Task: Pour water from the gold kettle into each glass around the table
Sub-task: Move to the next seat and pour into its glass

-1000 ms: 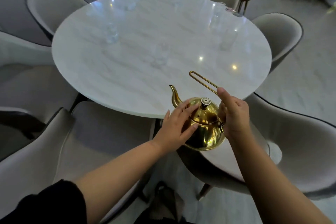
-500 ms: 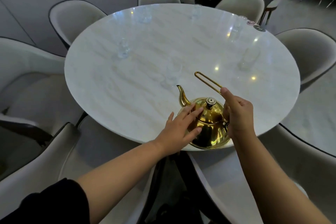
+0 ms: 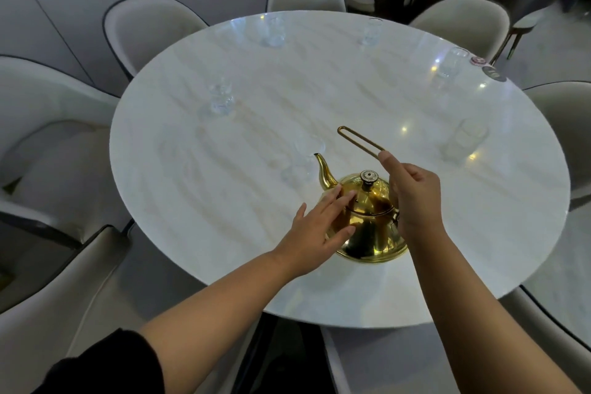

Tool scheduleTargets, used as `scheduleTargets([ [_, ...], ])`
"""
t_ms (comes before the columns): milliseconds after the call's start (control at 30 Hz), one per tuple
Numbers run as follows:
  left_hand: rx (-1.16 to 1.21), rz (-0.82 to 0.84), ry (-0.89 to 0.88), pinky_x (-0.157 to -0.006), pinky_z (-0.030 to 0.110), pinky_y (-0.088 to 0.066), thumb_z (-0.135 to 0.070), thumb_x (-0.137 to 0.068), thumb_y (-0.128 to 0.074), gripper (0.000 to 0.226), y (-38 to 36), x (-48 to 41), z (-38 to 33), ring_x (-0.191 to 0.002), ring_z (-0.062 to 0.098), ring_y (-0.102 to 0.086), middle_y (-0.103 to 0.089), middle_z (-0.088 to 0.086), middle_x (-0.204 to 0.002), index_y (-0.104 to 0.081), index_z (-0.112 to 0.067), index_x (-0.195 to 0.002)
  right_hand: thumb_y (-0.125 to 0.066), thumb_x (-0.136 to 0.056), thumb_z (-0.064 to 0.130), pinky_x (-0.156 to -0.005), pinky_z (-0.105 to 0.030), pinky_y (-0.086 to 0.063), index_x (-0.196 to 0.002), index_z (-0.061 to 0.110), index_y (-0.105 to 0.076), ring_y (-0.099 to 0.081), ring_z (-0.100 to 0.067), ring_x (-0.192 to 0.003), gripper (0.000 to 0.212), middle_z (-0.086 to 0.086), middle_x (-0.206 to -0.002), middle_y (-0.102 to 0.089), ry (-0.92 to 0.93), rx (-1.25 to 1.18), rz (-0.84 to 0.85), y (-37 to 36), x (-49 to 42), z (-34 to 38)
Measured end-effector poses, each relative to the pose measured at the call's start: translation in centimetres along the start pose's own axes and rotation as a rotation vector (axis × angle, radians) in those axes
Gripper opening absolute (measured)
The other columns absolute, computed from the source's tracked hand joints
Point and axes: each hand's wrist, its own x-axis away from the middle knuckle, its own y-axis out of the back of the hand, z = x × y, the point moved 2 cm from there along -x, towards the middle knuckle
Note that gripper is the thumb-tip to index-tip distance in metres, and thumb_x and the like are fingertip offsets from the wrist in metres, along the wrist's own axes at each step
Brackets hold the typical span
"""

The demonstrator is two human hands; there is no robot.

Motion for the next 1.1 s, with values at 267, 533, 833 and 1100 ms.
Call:
scheduleTargets([
  [267,-0.033,0.099,0.031,-0.117,0.049,0.008,-0.05,-0.096,-0.036,0.061,1.6,-4.2,2.1,-0.145,0.01,-0.012,-0.001,-0.012,-0.159,-0.004,-0.042,-0.147,-0.072,-0.08,0.037,-0.04,-0.019,-0.025,-0.058,0.004,-0.046,-0.022,-0.009,-0.037,0.048,0.001,-0.045,-0.024,-0.023,0.155,0.016,-2.2,-5.0,-0.1],
  [533,-0.022,0.147,0.024,-0.115,0.049,0.009,-0.052,-0.095,-0.033,0.065,2.2,-6.2,3.5,-0.146,0.011,-0.007,0.007,-0.014,-0.158,0.01,-0.046,-0.143,-0.071,-0.079,0.044,-0.045,-0.025,-0.025,-0.06,0.008,-0.05,-0.024,-0.011,-0.039,0.046,0.0,-0.046,-0.026,-0.018,0.318,0.12,-4.2,-8.0,0.7],
  [833,0.036,0.105,0.026,-0.114,0.046,0.01,-0.048,-0.097,-0.03,0.063,1.5,-7.2,3.7,-0.146,0.014,-0.003,0.009,-0.015,-0.157,0.012,-0.045,-0.143,-0.067,-0.082,0.045,-0.047,-0.024,-0.027,-0.059,0.007,-0.048,-0.029,-0.009,-0.038,0.049,0.001,-0.045,-0.03,0.028,0.527,0.192,-5.7,-9.7,2.0],
  [1100,0.073,0.104,0.033,-0.114,0.045,0.011,-0.048,-0.097,-0.029,0.061,1.0,-7.6,3.7,-0.146,0.012,-0.002,0.01,-0.016,-0.157,0.013,-0.046,-0.142,-0.064,-0.085,0.046,-0.049,-0.025,-0.029,-0.064,0.001,-0.059,-0.036,-0.012,-0.043,0.05,0.002,-0.043,-0.041,0.046,0.661,0.271,-6.5,-10.3,2.8],
])
